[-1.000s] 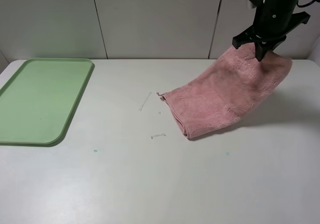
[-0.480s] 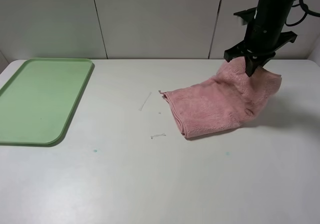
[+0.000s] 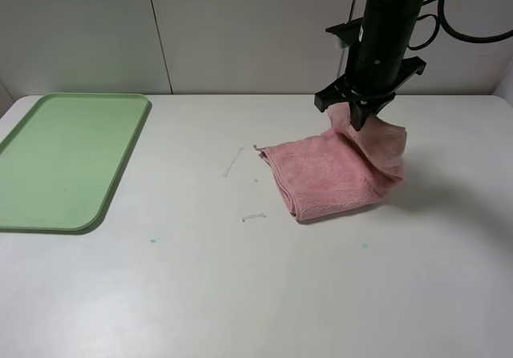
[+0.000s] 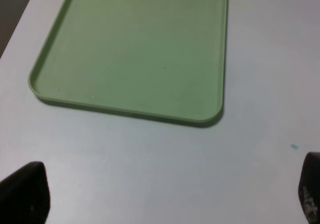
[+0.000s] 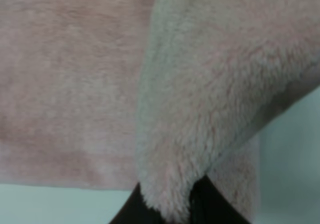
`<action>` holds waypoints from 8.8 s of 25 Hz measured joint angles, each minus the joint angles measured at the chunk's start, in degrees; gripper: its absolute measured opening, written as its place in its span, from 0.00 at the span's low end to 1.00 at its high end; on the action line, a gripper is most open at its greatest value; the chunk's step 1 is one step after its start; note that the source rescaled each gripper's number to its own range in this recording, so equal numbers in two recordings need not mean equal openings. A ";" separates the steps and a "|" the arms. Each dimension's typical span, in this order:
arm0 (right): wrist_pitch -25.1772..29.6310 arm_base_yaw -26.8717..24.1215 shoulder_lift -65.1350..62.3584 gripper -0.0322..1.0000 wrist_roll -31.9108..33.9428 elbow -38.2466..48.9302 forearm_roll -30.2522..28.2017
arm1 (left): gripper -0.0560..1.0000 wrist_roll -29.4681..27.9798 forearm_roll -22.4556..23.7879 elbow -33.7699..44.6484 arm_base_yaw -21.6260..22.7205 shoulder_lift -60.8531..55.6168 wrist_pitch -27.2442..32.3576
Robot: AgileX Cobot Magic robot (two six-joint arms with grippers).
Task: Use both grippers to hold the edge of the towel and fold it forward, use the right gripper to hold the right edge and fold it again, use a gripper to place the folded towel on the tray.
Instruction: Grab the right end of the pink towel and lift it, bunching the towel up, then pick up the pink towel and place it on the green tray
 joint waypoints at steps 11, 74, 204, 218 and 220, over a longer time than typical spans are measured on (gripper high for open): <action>-1.26 4.85 0.00 0.09 4.92 0.00 0.76 | 1.00 0.05 0.00 0.00 0.00 0.00 0.00; 3.94 5.17 -67.48 1.00 3.36 39.54 3.41 | 1.00 0.05 0.04 0.00 0.00 0.00 0.00; -6.82 -23.30 -112.16 1.00 0.41 59.11 1.97 | 1.00 -33.12 -6.07 -59.83 -45.97 124.07 -29.81; -6.82 -23.30 -112.16 1.00 0.41 59.11 1.97 | 1.00 -39.21 -6.07 -64.39 -46.17 131.54 -32.08; -6.82 -23.30 -112.16 1.00 0.41 59.11 1.97 | 1.00 -39.58 -6.07 -65.13 -46.28 132.45 -32.63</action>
